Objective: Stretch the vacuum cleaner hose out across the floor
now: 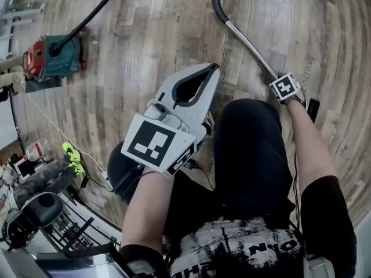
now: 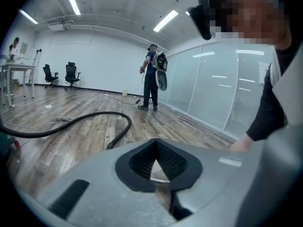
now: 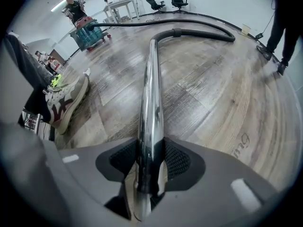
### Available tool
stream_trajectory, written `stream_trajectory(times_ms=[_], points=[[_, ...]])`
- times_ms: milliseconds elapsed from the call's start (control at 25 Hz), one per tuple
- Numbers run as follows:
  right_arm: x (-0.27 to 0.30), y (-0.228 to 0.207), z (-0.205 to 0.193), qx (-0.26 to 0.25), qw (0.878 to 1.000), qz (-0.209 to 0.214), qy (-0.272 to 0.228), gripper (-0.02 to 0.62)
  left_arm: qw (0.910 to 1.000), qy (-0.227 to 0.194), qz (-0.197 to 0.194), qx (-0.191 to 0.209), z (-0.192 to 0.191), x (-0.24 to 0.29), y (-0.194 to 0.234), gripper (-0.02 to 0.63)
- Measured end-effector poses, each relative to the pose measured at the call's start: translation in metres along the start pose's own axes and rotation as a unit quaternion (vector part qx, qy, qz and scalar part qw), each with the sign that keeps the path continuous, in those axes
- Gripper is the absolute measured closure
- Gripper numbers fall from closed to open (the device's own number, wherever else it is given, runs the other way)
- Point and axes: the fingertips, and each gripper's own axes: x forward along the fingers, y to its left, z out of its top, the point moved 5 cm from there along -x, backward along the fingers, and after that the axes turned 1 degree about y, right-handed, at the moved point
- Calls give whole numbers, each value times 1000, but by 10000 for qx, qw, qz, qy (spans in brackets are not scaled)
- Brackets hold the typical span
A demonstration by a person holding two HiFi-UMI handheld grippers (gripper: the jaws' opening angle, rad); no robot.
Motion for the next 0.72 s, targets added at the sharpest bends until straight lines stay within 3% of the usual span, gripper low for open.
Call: stream_trajectory(times_ms=[80,200,280,360,520,720], points=[[-17,-3,2,-36,10000,-4,-58,417,9997,167,59,-176,-16,23,11,606],[-45,-12,8,-119,9999,-103,-2,417,9955,511,-57,-796,-47,70,27,603],[-62,-18,10,-142,9997,-181,109,417,9875,803,-208,-1338,-75,107,32,522],[-78,-22,9,-140,9993,-289,177,417,9745,1137,-367,-1902,-109,141,31,468],[-107,-23,29,-213,9992,-328,60,419,9431,1588,-635,-2852,-165,191,27,425],[-140,-28,30,-229,9985,-502,62,419,8938,1399,-861,-4173,-191,247,14,411]])
